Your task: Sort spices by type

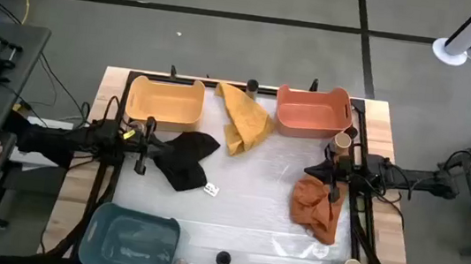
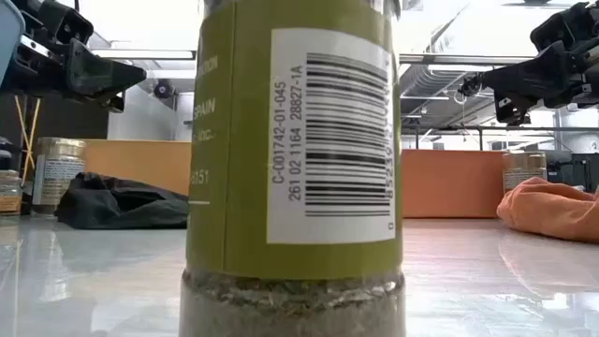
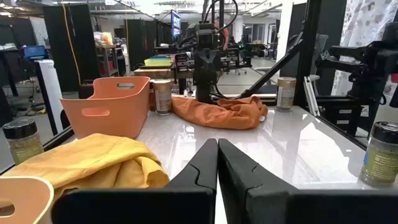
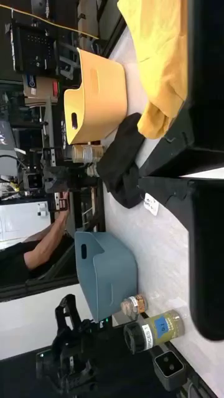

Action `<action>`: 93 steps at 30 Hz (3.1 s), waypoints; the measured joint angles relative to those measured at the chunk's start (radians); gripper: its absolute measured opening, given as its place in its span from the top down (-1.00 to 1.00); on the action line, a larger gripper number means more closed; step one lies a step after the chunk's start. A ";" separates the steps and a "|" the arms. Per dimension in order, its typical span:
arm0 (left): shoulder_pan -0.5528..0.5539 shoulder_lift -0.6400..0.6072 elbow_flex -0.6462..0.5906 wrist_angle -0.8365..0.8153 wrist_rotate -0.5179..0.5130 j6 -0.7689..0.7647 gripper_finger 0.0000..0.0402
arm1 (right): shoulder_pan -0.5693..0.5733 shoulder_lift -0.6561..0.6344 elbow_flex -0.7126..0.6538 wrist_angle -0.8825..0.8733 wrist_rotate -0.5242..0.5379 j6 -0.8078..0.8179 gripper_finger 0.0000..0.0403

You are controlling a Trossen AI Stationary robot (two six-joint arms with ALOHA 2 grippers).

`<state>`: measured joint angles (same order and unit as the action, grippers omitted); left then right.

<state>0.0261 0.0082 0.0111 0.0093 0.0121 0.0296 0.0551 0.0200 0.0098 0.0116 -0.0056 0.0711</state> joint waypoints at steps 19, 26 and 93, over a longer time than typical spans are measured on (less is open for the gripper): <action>0.000 0.000 0.000 0.000 0.000 0.000 1.00 | 0.000 0.000 0.000 0.000 0.000 0.000 1.00; 0.000 0.000 0.000 0.000 0.000 0.000 1.00 | 0.000 0.000 0.000 0.000 0.000 0.000 1.00; 0.212 1.364 1.438 -0.954 -0.351 -0.166 1.00 | 0.000 0.007 0.000 0.000 0.001 0.000 1.00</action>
<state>0.2377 1.3717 1.4489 -0.9449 -0.3386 -0.1364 0.0550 0.0269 0.0099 0.0113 -0.0049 0.0710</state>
